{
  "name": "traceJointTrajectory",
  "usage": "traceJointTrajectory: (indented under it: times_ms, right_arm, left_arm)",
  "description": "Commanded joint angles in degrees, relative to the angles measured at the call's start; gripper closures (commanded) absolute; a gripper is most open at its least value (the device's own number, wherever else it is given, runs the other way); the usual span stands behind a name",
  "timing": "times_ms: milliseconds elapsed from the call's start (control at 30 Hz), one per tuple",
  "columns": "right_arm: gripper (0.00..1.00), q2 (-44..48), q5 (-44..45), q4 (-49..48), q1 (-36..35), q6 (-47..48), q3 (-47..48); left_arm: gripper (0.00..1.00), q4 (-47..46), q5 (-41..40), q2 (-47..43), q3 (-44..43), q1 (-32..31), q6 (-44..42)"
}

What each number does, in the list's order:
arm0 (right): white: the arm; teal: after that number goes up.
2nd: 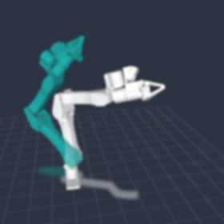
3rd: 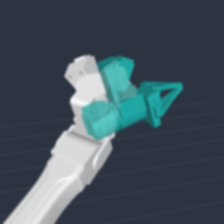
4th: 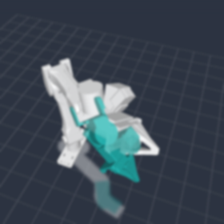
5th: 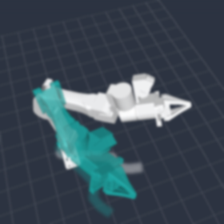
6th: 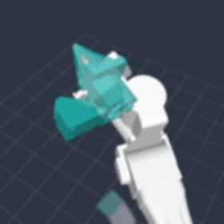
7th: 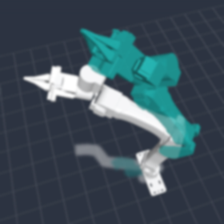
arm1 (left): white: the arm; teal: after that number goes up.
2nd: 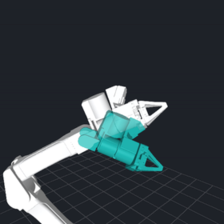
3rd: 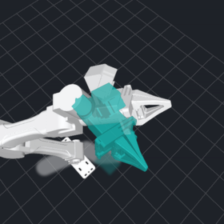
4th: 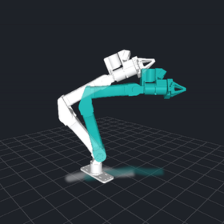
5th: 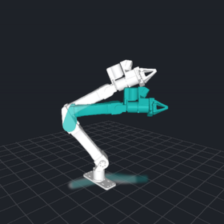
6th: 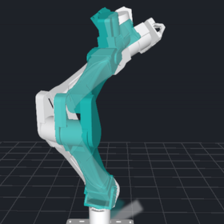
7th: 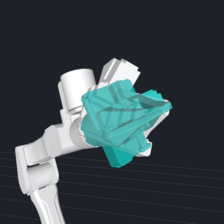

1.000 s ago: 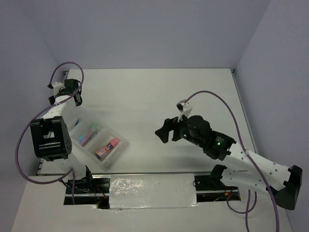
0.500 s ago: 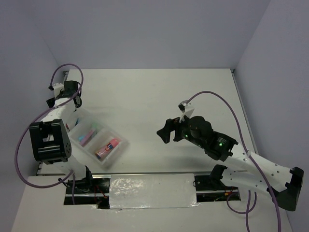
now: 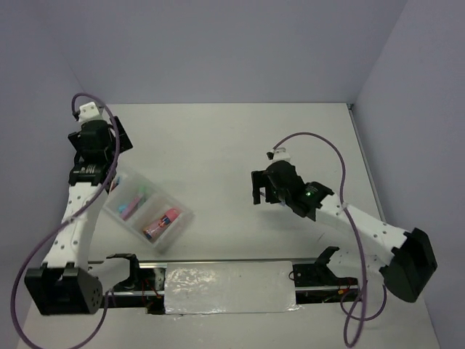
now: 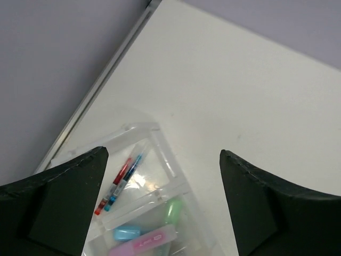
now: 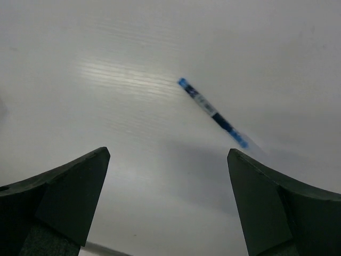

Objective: Sort the stationery into containers
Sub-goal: Pick up the pen from the center of the board.

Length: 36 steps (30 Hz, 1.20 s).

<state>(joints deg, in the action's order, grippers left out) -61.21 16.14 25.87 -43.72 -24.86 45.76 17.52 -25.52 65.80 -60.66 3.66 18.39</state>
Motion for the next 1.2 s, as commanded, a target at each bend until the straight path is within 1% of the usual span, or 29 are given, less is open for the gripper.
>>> traceJointTrajectory:
  times_ms: [0, 67, 133, 167, 200, 233, 300, 400, 467, 600, 700, 833, 867, 967, 1000, 1033, 1100, 1133, 1167]
  right_arm:
    - [0.00, -5.1, 1.4, 3.7, 5.4, 4.5, 2.8]
    - [0.01, -8.8, 0.7, 3.2, 7.6, 8.0, 3.8]
    - [0.03, -12.1, 0.2, 3.5, 12.1, 11.2, 4.8]
    - [0.05, -13.7, -0.1, 3.6, 13.5, 11.6, 5.7]
    - [0.11, -17.1, -1.0, 3.7, 14.9, 11.8, 6.3]
    - [0.12, -18.5, -3.4, 3.1, 16.8, 12.5, 6.5]
    - [0.15, -22.4, -5.0, 1.1, 17.3, 13.5, 7.1]
    - [0.21, -26.9, -10.1, -0.3, 17.9, 16.2, 8.6]
    - [0.25, -28.4, -11.4, 0.0, 17.9, 16.5, 9.6]
    - [0.26, -29.1, -12.1, -0.6, 17.9, 16.2, 9.2]
    - [0.30, -29.3, -13.1, -0.7, 17.9, 16.2, 8.7]
    - [0.42, -34.0, -13.2, 1.3, 17.9, 15.9, 9.6]
    - [0.46, -34.8, -12.5, 2.5, 18.0, 15.9, 9.9]
    - [0.53, -36.4, -13.1, 3.2, 17.8, 15.6, 9.7]
    - [0.56, -36.5, -13.9, 3.3, 17.8, 15.5, 9.6]
    - [0.64, -36.5, -14.5, 3.1, 17.6, 15.4, 9.3]
    - [0.73, -35.8, -15.8, 2.3, 16.3, 15.3, 8.7]
    - [0.87, -35.6, -15.8, 2.1, 15.6, 15.2, 8.5]
    - [0.93, -34.4, -15.8, 0.9, 14.5, 15.0, 8.4]
  left_arm:
    - [0.01, -2.8, 5.5, -7.6, 2.6, -1.2, -0.5]
    - [0.01, -0.6, 8.9, -11.8, 4.4, -1.2, 0.3]
    - [0.01, 0.3, 10.6, -16.5, 6.8, -1.2, 0.7]
    - [0.01, 0.3, 11.2, -17.9, 8.1, -1.2, 0.9]
    - [0.01, 0.4, 12.7, -19.5, 10.4, -1.2, 0.9]
    - [0.01, 0.5, 13.6, -22.2, 11.2, -1.1, 0.9]
    - [0.01, 0.4, 15.4, -25.3, 13.4, -1.2, 1.0]
    - [0.01, -0.4, 17.7, -26.4, 14.3, -1.2, 1.3]
    - [0.01, -0.2, 18.5, -25.1, 13.7, -1.2, 1.3]
    - [0.01, 0.7, 20.0, -23.4, 13.0, -1.1, 1.2]
    - [0.01, 0.3, 20.3, -24.0, 13.4, -1.1, 1.3]
    - [0.01, 0.3, 20.9, -23.7, 13.5, -1.1, 1.2]
    - [0.01, 0.4, 21.0, -23.4, 13.4, -1.2, 1.2]
    - [0.01, 0.4, 21.6, -23.3, 13.4, -1.2, 1.3]
    - [0.01, 0.3, 21.8, -23.3, 13.4, -1.1, 1.4]
    - [0.01, 0.2, 22.3, -23.3, 13.4, -1.1, 1.4]
    - [0.01, -0.1, 25.0, -23.0, 13.6, -1.1, 1.7]
    - [0.01, -0.2, 26.6, -22.7, 13.5, -1.2, 2.0]
    - [0.01, -0.1, 32.4, -21.9, 13.6, -1.1, 3.0]
